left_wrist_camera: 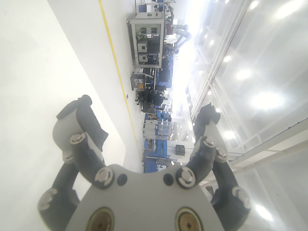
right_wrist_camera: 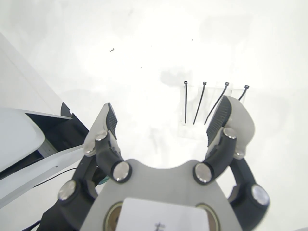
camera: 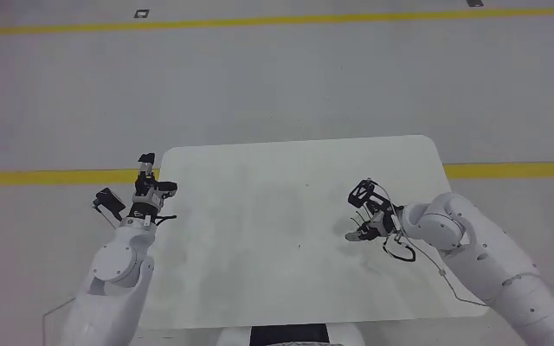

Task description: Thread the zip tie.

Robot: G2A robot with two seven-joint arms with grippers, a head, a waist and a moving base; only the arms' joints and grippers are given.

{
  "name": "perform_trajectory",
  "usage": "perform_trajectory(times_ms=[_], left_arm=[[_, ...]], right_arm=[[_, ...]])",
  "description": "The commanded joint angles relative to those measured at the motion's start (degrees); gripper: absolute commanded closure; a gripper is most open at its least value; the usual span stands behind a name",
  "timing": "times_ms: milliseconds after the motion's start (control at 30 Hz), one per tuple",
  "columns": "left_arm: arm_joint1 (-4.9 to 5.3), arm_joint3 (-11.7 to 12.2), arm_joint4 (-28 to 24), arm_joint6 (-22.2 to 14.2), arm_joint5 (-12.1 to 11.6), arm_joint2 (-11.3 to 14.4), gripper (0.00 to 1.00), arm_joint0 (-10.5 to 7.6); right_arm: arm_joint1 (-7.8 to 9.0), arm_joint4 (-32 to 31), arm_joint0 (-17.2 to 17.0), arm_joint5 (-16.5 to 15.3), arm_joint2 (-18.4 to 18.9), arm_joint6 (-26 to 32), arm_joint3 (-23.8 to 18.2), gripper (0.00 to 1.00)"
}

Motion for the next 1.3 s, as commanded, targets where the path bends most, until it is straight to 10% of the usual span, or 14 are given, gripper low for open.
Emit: perform_trajectory(times_ms=[0,1033,1067,1100,1267], left_arm=[[0.0,0.0,0.0,0.0,0.0,0.0,0.0,0.0],[0.0,0.0,0.0,0.0,0.0,0.0,0.0,0.0],[0.0,0.0,0.0,0.0,0.0,0.0,0.0,0.0],[0.0,0.0,0.0,0.0,0.0,0.0,0.0,0.0],[0.0,0.0,0.0,0.0,0.0,0.0,0.0,0.0]], right_arm=[[0.0,0.0,0.0,0.0,-0.01,0.0,0.0,0.0],[0.34,-2.45,-1.61,1.38,2.72,-1.7,4.03,0.0],[0.28,-2.76,-1.62,1.96,2.82,-2.44,4.05,0.4],[0.24,-2.98,-1.73,2.2,2.81,-2.88,3.98,0.52],[0.18,-4.43,-2.32,2.82,3.29,-4.07,3.32,0.64]])
